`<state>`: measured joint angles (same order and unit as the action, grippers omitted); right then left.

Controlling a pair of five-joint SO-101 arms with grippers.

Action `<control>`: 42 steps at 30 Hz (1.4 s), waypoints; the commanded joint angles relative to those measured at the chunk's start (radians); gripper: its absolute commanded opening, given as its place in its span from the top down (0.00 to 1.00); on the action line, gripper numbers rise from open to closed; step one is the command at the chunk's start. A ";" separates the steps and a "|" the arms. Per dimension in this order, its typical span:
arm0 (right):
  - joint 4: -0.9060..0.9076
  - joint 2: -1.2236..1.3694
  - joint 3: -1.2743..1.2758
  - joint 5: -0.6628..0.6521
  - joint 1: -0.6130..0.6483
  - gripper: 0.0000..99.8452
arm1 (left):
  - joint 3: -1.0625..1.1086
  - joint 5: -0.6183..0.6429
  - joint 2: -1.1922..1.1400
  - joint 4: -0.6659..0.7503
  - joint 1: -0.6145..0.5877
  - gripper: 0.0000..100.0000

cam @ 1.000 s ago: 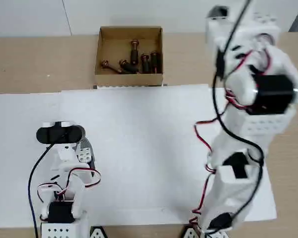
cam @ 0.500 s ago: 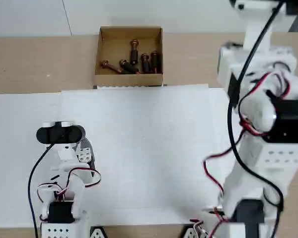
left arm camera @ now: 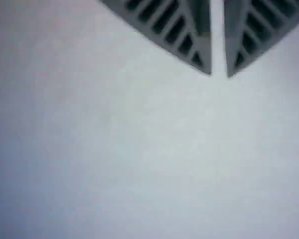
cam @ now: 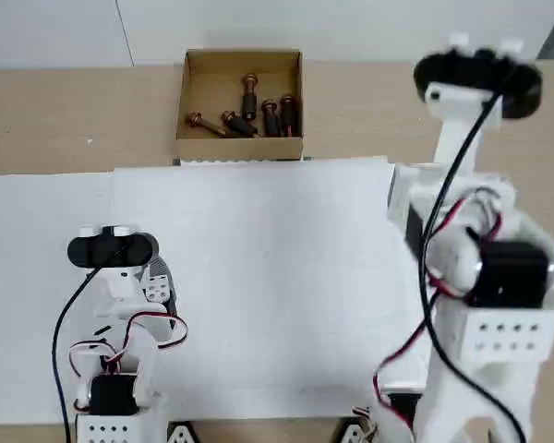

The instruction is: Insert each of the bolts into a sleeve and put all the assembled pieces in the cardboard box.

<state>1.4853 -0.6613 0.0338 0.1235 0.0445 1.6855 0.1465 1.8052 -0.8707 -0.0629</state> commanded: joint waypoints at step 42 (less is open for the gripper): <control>-0.513 -1.155 1.591 -0.094 0.041 1.00 | -0.004 -0.002 0.009 -0.009 0.000 0.99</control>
<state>0.9912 -1.7998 1.6172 0.0361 0.0813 1.6855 0.1465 1.8052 -0.8707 -0.0629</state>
